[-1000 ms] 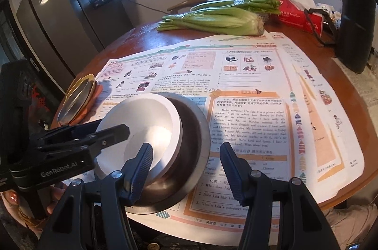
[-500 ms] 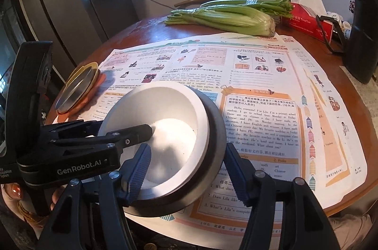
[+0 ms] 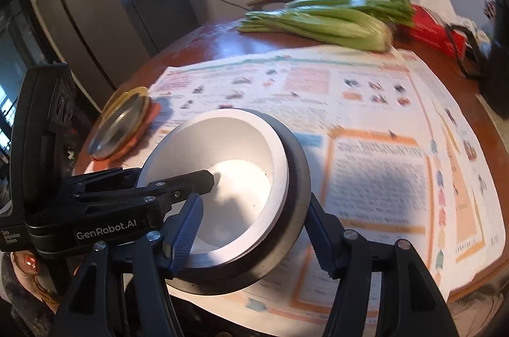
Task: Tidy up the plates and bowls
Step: 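Lift the bowl stack with the left gripper and carry it to the grey pan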
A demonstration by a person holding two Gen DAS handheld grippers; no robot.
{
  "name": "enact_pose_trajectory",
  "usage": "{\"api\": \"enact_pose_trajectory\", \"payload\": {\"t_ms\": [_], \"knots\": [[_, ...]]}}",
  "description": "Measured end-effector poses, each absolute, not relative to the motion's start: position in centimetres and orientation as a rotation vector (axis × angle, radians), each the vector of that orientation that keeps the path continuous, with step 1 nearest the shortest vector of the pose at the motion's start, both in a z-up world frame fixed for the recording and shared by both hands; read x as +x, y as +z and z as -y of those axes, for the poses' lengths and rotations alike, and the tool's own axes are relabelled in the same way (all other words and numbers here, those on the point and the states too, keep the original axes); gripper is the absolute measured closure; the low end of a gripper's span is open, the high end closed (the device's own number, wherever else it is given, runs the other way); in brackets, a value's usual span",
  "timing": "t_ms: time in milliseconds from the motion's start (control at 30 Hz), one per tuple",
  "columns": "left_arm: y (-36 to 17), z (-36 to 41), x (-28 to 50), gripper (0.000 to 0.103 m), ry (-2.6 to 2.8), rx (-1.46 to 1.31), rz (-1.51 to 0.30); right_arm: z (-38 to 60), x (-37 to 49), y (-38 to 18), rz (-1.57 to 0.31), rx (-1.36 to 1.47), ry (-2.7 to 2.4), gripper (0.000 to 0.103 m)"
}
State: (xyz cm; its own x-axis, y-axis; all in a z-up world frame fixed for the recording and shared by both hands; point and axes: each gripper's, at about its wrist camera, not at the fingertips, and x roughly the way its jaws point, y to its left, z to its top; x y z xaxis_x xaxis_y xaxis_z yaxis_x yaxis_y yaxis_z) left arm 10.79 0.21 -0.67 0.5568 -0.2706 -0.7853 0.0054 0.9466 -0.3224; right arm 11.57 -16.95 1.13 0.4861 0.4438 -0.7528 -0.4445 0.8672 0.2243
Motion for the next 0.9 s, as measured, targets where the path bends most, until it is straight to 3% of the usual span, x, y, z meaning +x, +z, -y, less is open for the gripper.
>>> {"api": "enact_pose_trajectory", "payload": {"t_ms": [433, 900], "knots": [[4.6, -14.2, 9.1, 0.053, 0.013, -0.364, -0.843, 3.3, 12.7, 6.5, -0.822, -0.119, 0.756, 0.039], [1.0, -20.9, 10.7, 0.053, 0.041, -0.422, -0.869, -4.7, 14.9, 4.0, -0.898, -0.176, 0.783, 0.04]]}}
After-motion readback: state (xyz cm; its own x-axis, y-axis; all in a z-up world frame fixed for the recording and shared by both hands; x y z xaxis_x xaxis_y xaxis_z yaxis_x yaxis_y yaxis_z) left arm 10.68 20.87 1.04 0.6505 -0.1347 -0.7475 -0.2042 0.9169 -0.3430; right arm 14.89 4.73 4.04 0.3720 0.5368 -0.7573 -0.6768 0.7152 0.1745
